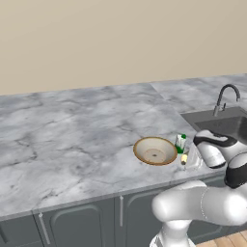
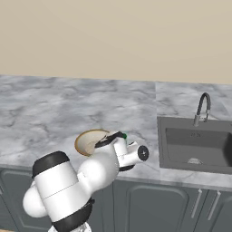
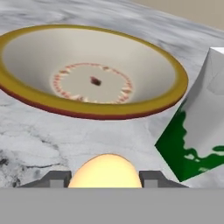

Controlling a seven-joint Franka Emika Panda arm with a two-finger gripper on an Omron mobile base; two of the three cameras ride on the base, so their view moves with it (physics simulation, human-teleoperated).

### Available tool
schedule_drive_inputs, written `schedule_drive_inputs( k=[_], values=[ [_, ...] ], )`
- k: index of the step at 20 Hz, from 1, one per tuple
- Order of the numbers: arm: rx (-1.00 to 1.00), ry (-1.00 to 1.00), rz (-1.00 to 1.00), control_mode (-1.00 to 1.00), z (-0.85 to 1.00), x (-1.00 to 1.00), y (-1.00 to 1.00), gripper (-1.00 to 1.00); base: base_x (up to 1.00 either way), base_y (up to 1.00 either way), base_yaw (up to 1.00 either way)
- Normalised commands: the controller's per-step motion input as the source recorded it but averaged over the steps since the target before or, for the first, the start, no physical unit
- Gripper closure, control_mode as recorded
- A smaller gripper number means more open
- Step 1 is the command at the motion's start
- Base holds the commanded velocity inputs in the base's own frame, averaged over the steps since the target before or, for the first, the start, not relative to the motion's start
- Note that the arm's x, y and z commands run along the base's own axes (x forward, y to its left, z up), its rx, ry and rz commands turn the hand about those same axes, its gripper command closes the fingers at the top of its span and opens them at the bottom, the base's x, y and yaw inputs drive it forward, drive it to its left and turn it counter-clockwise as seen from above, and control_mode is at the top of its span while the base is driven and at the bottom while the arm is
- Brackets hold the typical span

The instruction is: Gather the eggs and milk located in the vicinity of the sink area and place them right next to the bowl.

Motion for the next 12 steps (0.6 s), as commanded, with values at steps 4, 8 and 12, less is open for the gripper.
schedule_drive_inputs(
  k=[4, 8, 12],
  values=[
    [0.00, 0.00, 0.07, -1.00, 0.00, 0.14, -0.08, 1.00, 0.00, 0.00, 0.00],
    [0.00, 0.00, 0.05, -1.00, 0.00, 0.21, -0.05, 1.00, 0.00, 0.00, 0.00],
    [0.00, 0.00, 0.04, -1.00, -0.01, 0.21, -0.04, 1.00, 0.00, 0.00, 0.00]
  ],
)
